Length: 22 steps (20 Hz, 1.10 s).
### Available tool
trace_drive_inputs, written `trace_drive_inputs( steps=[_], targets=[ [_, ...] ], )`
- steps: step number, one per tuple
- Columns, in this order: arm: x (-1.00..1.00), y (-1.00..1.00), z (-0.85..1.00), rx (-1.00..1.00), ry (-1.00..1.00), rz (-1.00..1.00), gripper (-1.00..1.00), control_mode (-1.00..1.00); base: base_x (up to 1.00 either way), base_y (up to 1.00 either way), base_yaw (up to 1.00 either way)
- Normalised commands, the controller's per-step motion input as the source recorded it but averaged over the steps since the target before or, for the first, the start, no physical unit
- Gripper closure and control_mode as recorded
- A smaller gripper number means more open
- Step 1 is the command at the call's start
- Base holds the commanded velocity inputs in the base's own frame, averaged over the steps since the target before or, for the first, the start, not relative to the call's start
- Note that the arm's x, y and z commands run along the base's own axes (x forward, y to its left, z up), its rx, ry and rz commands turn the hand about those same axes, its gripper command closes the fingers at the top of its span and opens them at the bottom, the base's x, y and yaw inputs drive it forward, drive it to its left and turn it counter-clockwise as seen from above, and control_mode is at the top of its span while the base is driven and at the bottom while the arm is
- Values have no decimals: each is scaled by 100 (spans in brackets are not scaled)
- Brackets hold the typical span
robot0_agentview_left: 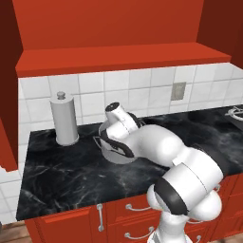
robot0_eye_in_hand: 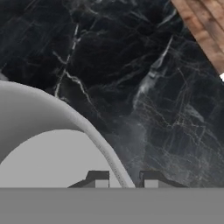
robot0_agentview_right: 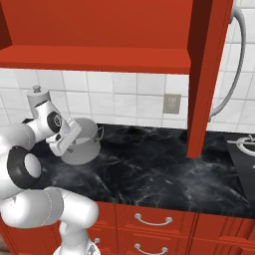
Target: Pick the kettle from the cabinet and place it on a stove burner. Then pick the pot from the counter and place it on another stove burner. Finally, turn both burners on.
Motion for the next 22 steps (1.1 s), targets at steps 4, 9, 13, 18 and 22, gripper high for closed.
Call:
trace_drive_inputs(
  steps=[4, 9, 13, 18, 22],
  targets=[
    [-4, 0, 10, 0, -12, -5, 100, -100, 0, 0, 0],
    [-9, 0, 18, 0, -11, -9, 100, -100, 0, 0, 0],
    [-13, -3, 18, 0, -4, -12, 100, -100, 0, 0, 0],
    [-12, -5, 37, 0, 0, -13, 100, -100, 0, 0, 0],
    [-13, 0, 54, 0, 0, -11, 100, -100, 0, 0, 0]
  ],
)
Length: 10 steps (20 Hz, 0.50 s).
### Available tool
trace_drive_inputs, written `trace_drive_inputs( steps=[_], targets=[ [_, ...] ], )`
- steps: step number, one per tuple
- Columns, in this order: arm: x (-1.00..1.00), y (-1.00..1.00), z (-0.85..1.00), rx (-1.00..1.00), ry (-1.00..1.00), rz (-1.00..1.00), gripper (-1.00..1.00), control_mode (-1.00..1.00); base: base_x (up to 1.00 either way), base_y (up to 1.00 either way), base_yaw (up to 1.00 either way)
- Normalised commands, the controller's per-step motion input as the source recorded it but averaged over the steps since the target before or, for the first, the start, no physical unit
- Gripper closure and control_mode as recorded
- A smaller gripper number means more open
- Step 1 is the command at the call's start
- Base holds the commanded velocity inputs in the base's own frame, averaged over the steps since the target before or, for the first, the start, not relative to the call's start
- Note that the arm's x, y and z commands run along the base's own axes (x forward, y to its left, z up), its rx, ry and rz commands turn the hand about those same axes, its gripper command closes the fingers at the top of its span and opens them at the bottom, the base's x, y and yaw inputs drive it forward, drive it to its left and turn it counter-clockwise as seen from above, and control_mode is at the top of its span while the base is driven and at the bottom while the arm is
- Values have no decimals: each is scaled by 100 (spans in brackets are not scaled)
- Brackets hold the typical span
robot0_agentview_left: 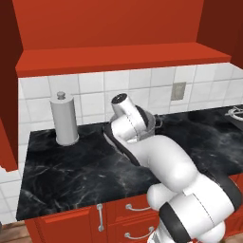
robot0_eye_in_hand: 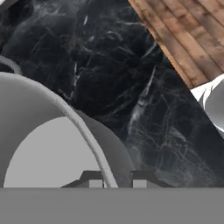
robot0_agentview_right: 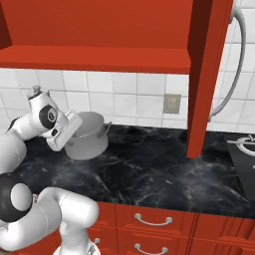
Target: Pick the kettle from the cabinet and place it on a stove burner. Then pick the pot from the counter and place it on another stove burner. Finally, turn both burners on.
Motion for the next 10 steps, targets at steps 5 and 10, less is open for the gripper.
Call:
trace_drive_inputs(
  steps=[5, 10],
  targets=[
    [-19, 0, 40, 0, 0, -11, 100, -100, 0, 0, 0],
    [-32, -3, 39, 0, -3, -11, 100, -100, 0, 0, 0]
  ],
)
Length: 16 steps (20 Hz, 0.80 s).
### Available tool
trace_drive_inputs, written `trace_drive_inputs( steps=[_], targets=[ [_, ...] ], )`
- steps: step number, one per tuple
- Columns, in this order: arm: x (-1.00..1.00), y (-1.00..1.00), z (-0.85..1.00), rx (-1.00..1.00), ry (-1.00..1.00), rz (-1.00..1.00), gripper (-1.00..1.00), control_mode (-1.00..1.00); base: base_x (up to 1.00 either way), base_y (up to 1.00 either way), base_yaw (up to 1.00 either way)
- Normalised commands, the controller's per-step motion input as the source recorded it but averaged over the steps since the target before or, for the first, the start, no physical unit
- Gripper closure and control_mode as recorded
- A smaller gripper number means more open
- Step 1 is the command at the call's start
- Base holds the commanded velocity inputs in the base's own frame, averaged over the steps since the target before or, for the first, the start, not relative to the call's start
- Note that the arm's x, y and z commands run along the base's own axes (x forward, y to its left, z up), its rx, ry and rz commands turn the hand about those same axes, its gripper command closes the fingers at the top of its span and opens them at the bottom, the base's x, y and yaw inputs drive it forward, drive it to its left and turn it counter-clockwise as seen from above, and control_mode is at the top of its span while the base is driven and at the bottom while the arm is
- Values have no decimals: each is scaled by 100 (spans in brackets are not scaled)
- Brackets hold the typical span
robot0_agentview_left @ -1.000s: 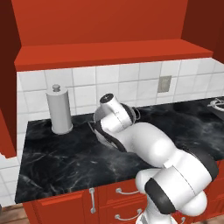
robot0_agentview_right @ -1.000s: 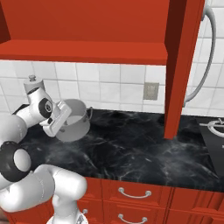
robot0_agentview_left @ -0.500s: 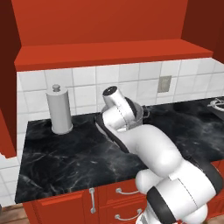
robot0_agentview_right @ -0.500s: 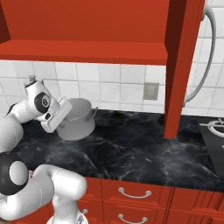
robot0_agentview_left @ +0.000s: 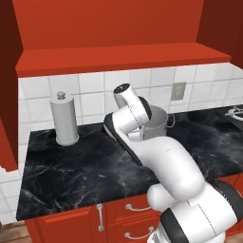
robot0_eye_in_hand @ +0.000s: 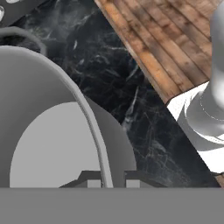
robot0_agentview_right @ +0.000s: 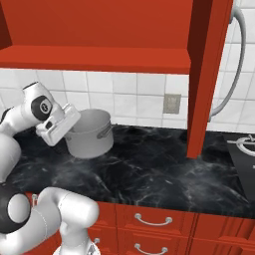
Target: Pick the kettle from the cabinet and place it on a stove burner. Then pick the pot from the counter and place it on another stove burner. Finally, turn both burners on.
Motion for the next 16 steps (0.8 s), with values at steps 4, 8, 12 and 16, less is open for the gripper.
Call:
trace_drive_inputs(
  steps=[4, 8, 12, 16],
  targets=[
    [-38, -5, 44, 0, -5, -11, 100, -100, 0, 0, 0],
    [-40, -6, 39, 0, -6, -11, 100, -100, 0, 0, 0],
    [-40, -5, 38, 0, -7, -11, 100, -100, 0, 0, 0],
    [-42, -5, 32, 0, -7, -10, 100, -100, 0, 0, 0]
  ],
)
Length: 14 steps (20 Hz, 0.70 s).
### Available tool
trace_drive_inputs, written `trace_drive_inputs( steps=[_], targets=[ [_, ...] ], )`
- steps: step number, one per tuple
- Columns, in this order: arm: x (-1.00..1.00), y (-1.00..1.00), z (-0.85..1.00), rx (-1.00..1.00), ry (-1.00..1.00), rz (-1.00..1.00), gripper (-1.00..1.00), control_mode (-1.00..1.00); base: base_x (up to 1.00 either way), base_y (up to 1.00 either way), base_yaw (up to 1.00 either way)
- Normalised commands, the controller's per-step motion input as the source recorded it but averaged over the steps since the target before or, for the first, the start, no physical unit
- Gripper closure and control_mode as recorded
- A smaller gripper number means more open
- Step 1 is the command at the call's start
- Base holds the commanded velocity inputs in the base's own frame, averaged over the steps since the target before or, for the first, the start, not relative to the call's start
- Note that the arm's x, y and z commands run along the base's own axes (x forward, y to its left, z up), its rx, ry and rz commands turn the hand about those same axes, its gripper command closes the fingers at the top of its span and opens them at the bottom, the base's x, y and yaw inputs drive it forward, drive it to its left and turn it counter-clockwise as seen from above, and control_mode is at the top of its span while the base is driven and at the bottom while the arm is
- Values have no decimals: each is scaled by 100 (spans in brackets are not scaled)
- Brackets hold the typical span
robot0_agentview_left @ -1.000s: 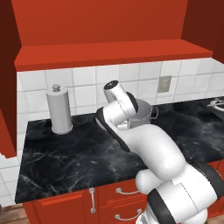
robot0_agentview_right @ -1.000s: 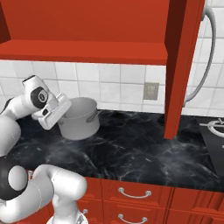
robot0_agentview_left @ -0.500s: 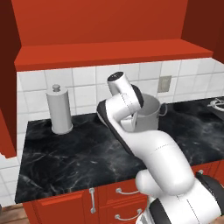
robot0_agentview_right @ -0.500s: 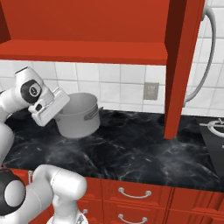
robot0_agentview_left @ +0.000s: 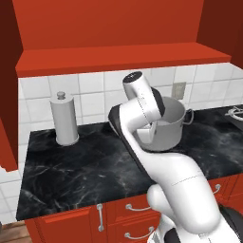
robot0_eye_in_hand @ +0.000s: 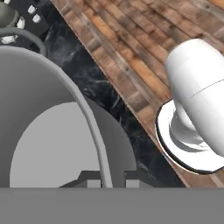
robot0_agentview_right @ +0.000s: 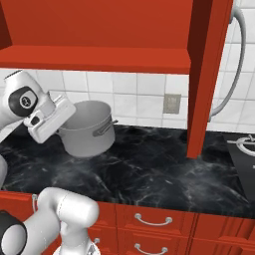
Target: Pick the kettle from the cabinet and place it on a stove burner. Then pick the pot from the counter and place it on another stove burner. Finally, turn both burners on.
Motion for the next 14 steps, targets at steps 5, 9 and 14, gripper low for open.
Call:
trace_drive_inputs(
  steps=[5, 9, 14],
  targets=[
    [-46, -6, 30, 0, -6, -9, 100, -100, 0, 0, 0],
    [-49, -3, 30, 0, -4, -8, 100, -100, 0, 0, 0],
    [-51, 0, 25, 0, -2, -7, 100, -100, 0, 0, 0]
  ],
)
